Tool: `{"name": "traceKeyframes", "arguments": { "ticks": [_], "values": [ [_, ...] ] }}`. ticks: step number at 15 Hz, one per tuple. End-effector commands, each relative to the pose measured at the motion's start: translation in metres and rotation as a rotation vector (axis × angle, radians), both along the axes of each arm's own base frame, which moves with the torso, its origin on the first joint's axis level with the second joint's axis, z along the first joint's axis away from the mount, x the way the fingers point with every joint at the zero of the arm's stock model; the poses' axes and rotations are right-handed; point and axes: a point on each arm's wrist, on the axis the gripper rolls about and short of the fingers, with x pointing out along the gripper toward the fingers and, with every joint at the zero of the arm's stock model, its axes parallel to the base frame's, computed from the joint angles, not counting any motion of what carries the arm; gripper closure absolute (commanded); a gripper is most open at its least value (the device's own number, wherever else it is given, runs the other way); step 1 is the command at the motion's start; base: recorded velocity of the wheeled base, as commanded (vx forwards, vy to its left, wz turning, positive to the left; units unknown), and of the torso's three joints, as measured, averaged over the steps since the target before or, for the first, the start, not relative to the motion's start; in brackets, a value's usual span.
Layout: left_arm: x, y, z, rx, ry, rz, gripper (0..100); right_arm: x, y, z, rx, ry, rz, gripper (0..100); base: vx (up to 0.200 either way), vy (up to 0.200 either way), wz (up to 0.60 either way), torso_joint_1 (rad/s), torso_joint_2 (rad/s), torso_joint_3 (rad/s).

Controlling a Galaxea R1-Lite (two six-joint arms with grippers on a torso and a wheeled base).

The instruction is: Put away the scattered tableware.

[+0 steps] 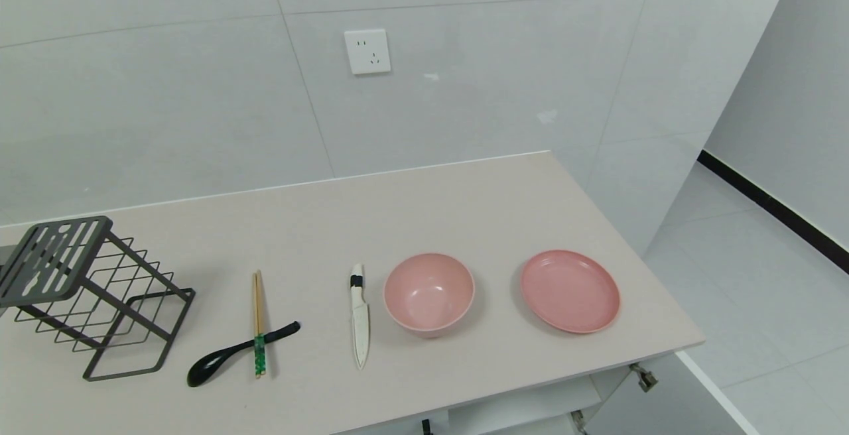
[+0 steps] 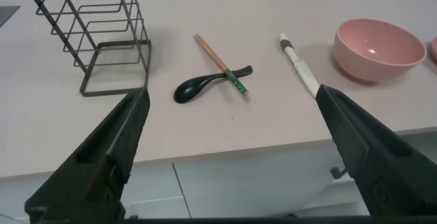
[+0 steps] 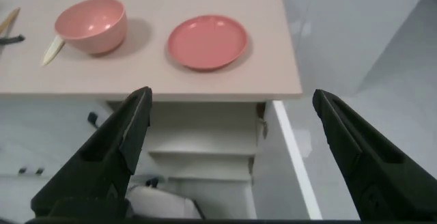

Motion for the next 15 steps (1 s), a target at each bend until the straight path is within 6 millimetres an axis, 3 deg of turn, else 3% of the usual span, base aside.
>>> {"name": "traceKeyframes", "arguments": {
  "ticks": [1,4,8,15],
  "values": [
    [0.0,0.0,0.0,0.002,0.001,0.0,0,0.022,0.003,0.006,-0.011,0.134,0.056,0,0.0,0.0,0.0,0.0,0.0,0.0],
    [0.0,0.0,0.0,0.0,0.002,0.0,0,0.053,0.007,0.015,-0.011,0.141,0.074,0,0.0,0.0,0.0,0.0,0.0,0.0],
    [0.0,0.0,0.0,0.0,0.002,0.002,0,0.089,0.012,-0.002,-0.031,0.19,0.116,0,0.0,0.0,0.0,0.0,0.0,0.0],
    [0.0,0.0,0.0,0.0,0.002,0.0,0,0.116,0.017,-0.01,-0.062,0.271,0.145,0,0.0,0.0,0.0,0.0,0.0,0.0]
  ]
}}
